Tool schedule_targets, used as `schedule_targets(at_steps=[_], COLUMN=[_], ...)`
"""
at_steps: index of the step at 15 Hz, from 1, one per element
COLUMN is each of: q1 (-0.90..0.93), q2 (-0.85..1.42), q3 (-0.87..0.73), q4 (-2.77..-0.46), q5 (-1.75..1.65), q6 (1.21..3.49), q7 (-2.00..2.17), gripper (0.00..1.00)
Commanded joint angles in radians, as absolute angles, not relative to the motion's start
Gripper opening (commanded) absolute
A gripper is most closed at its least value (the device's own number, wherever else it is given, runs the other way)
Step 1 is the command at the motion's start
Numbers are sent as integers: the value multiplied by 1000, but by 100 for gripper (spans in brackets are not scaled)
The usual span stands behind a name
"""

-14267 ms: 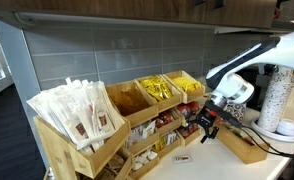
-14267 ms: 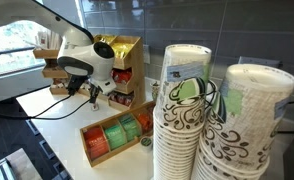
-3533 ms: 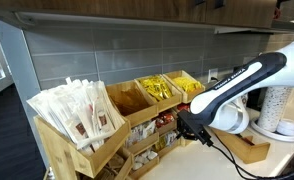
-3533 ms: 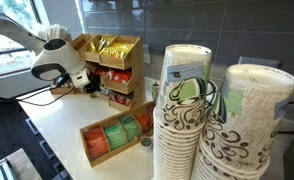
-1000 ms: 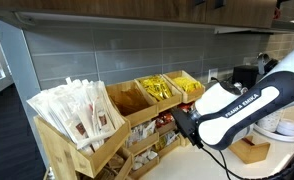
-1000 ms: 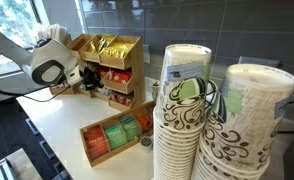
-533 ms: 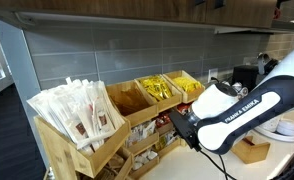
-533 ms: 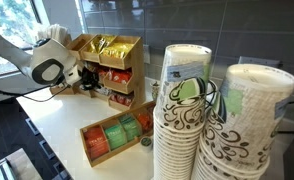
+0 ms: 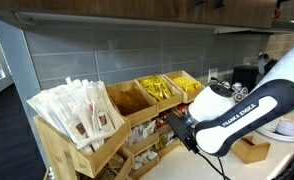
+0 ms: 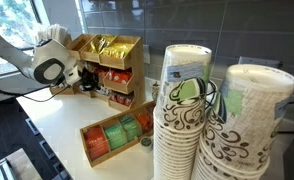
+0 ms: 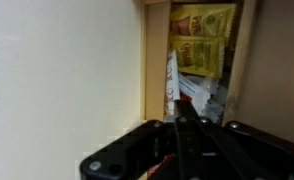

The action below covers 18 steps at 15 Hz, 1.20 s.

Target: Lift the tomato ketchup from the cupboard and put it on the bottom second shelf to the right

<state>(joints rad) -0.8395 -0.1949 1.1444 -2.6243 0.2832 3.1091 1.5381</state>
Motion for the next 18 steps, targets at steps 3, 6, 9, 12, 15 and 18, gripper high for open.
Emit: schedule_targets(at_steps=[3, 6, 9, 12, 15, 18], q1=[-972, -1031, -1086, -1118, -1133, -1137], q2=[-206, -212, -214, -182, -174, -164], q3=[1274, 1329, 1377, 1410, 1428, 1434], q4=[-2595, -2588, -2580, -2569, -2568, -2568], q5=[245, 250, 255, 263, 268, 273], q6=[3071, 3058, 3034, 3032, 3044, 3045], q7=[1585, 1590, 1591, 1577, 1568, 1562], gripper=[0, 0, 0, 28, 48, 69])
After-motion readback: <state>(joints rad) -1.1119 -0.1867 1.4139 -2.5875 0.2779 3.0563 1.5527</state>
